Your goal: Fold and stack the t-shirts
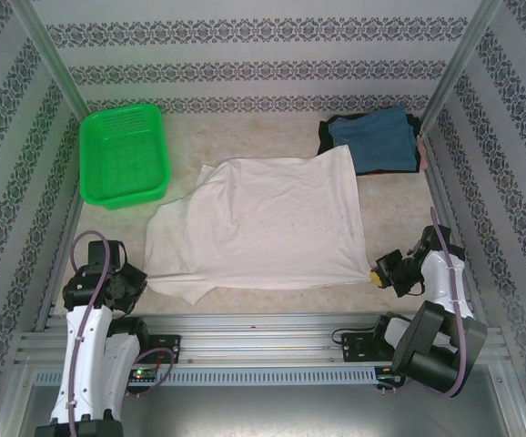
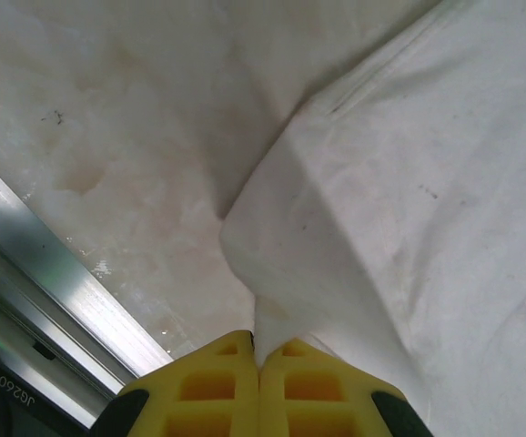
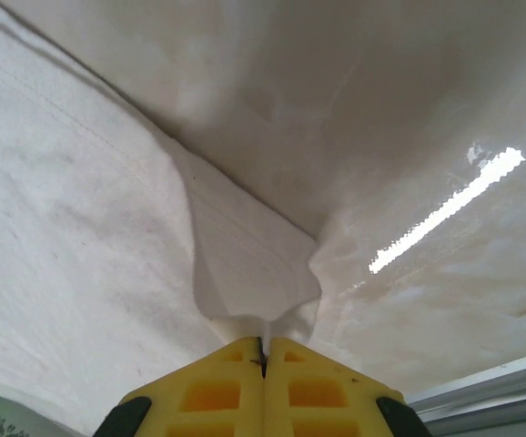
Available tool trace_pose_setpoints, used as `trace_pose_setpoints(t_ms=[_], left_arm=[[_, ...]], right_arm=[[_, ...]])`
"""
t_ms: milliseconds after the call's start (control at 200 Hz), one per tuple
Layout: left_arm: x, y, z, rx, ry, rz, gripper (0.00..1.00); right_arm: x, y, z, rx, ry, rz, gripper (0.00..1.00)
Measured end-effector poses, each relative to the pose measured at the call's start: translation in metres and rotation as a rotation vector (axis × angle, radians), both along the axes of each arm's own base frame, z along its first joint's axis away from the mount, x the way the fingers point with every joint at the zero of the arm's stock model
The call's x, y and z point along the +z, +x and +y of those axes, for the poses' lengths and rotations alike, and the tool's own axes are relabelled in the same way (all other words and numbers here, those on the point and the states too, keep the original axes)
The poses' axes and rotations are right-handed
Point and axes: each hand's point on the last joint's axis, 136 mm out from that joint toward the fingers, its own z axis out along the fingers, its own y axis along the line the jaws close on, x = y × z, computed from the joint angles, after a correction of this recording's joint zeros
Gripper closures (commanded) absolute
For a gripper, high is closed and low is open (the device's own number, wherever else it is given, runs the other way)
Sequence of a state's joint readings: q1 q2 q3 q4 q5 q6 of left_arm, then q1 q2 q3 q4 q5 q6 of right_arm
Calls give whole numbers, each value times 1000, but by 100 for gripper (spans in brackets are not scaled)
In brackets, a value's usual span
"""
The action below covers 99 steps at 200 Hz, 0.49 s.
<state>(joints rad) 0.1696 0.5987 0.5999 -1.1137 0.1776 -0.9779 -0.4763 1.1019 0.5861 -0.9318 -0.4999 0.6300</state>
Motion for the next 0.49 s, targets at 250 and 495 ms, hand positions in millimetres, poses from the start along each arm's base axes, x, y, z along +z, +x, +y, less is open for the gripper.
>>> trace_pose_setpoints(t_ms=[250,495], left_arm=[[13,34,5,-59,14,15,100],[35,103,7,-202,45,-54,100]], right_arm=[[4,24,-5,1,4,-24,100],[9,53,-9,42,2,-58,100]])
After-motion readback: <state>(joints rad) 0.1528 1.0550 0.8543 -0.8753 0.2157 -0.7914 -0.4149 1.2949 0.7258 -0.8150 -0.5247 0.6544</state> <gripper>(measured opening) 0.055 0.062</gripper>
